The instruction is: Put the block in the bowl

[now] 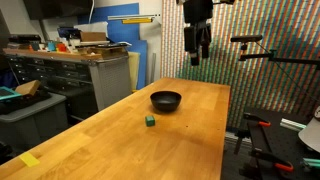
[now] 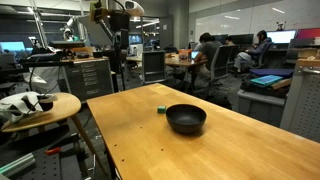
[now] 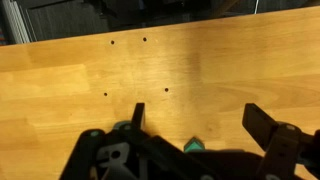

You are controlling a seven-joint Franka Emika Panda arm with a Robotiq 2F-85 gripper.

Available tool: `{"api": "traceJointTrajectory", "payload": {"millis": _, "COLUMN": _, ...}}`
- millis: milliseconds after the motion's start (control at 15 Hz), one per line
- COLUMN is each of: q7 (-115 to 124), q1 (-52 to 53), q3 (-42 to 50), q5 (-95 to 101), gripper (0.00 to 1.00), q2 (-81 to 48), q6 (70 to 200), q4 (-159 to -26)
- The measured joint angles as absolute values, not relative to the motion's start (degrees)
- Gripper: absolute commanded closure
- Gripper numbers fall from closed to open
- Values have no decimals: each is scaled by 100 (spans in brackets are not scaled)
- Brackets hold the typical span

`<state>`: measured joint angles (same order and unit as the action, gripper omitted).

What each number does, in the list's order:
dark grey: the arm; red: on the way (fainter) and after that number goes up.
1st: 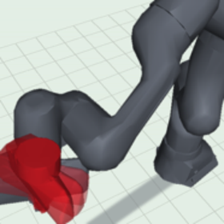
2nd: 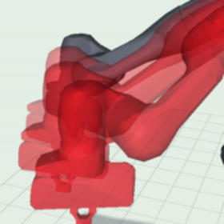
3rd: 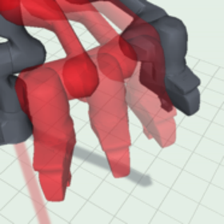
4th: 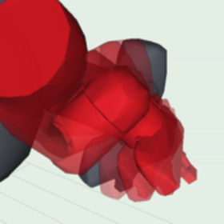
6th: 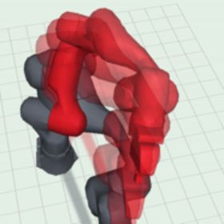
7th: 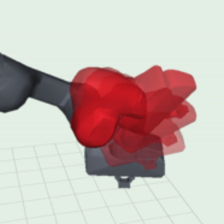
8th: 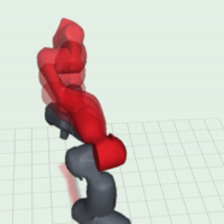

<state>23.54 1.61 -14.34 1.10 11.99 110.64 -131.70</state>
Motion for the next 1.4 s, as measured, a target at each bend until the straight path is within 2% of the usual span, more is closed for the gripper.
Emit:
{"api": "traceJointTrajectory", "payload": {"millis": 800, "q7": 2473, "q1": 174, "q3": -1389, "q5": 121, "gripper": 0, "q2": 1156, "q6": 11086, "q4": -13147}}
{"api": "traceJointTrajectory", "payload": {"millis": 1400, "q7": 4204, "q1": 174, "q3": -1360, "q5": 501, "gripper": 0, "q2": 291, "q6": 11683, "q4": -12883}}
